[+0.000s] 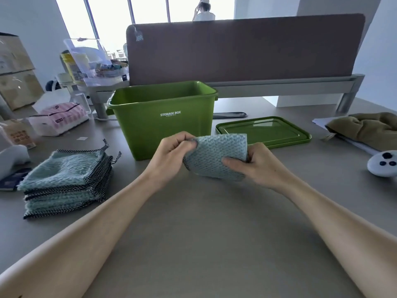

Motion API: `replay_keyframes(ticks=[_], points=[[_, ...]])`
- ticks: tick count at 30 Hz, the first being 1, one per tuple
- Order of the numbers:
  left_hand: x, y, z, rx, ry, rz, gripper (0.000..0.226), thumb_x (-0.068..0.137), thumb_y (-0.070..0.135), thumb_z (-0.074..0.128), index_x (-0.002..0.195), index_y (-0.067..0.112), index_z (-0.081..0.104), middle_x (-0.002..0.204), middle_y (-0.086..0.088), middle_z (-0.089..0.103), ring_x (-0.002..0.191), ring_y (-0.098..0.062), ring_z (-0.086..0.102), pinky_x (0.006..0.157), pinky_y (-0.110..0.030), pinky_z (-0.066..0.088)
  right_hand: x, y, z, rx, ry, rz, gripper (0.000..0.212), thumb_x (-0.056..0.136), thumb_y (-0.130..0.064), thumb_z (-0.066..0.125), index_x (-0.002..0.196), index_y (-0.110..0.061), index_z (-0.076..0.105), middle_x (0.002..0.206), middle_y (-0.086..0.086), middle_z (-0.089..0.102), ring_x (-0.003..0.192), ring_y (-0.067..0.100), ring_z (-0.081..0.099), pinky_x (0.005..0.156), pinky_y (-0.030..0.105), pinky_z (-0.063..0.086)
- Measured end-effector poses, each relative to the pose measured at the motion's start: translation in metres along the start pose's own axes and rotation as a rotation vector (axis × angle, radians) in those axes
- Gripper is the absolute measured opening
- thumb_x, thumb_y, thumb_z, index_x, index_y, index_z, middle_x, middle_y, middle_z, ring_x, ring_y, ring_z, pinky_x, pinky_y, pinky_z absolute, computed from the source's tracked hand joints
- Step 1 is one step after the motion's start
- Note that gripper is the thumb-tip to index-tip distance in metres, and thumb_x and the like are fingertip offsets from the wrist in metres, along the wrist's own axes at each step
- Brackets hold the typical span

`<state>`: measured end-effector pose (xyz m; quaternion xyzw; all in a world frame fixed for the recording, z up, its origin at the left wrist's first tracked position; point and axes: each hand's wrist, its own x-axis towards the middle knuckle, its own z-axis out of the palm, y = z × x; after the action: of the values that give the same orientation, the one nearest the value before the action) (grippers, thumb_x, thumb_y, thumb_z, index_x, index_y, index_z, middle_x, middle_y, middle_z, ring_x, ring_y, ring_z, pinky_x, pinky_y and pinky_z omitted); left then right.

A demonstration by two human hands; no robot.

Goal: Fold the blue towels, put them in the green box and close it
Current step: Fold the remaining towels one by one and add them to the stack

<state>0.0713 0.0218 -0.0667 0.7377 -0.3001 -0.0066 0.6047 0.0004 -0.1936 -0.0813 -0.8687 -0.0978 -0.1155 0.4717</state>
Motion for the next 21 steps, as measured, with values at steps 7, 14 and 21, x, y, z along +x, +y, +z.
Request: replay_keyframes(ticks=[7,14,21], points=[[-0.016,0.005,-0.032,-0.223,0.085,-0.127,0.055,0.082,-0.003,0.071,0.125,0.016,0.044,0.095,-0.005,0.068,0.088,-0.014,0.067,0.073,-0.026,0.058,0.023,-0.026,0.038,0.391,0.112,0.135,0.014,0.087,-0.019,0.072,0.09,-0.006,0.074,0.092,0.0,0.078,0.089,0.015,0.074,0.07,0.025,0.056],[-0.043,0.015,-0.094,-0.161,0.291,-0.128,0.047,0.093,-0.003,0.06,0.108,0.037,0.041,0.098,-0.012,0.074,0.085,-0.022,0.072,0.073,-0.042,0.059,0.053,-0.076,0.09,0.573,0.095,0.172,0.016,0.086,-0.011,0.073,0.101,-0.005,0.07,0.102,0.008,0.076,0.094,0.023,0.074,0.081,0.035,0.06],[-0.072,0.029,-0.186,-0.018,0.42,-0.314,0.028,0.092,0.002,0.062,0.07,0.018,0.068,0.083,-0.004,0.067,0.05,-0.01,0.054,0.039,-0.016,0.035,0.096,-0.13,0.162,0.558,-0.033,0.22,0.023,0.078,-0.016,0.08,0.097,-0.007,0.071,0.099,0.011,0.076,0.088,0.026,0.074,0.082,0.04,0.06]])
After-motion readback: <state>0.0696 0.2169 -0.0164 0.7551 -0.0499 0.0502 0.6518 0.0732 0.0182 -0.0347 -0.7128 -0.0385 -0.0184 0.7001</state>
